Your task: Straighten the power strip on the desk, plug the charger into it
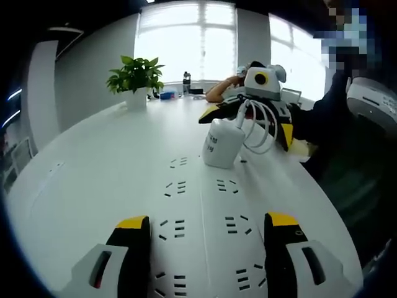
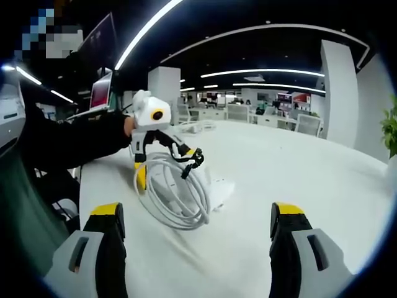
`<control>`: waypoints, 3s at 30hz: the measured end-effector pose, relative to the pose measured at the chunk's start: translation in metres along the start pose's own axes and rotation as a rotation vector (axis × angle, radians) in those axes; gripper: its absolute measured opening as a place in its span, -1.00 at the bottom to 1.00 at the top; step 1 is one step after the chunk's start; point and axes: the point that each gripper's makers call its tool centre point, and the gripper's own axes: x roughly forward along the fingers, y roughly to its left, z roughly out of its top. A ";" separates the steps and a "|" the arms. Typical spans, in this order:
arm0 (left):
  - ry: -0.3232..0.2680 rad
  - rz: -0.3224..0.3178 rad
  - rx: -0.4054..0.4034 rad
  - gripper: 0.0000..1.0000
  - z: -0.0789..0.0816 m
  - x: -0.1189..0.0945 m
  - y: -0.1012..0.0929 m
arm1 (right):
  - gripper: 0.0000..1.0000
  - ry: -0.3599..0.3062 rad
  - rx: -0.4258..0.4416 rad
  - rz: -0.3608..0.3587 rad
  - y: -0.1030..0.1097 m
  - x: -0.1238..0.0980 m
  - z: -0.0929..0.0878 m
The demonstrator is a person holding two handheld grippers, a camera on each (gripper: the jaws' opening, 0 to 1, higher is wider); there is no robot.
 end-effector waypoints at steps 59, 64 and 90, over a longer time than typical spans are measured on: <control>-0.041 0.064 0.011 0.83 -0.001 0.002 0.002 | 0.93 -0.016 -0.005 -0.007 0.001 -0.004 0.003; -0.043 0.085 0.015 0.85 0.001 0.001 0.005 | 0.93 -0.015 -0.004 -0.009 0.000 -0.005 0.003; -0.079 0.204 -0.014 0.98 0.001 -0.019 0.008 | 0.93 -0.015 -0.022 0.014 0.009 -0.004 0.008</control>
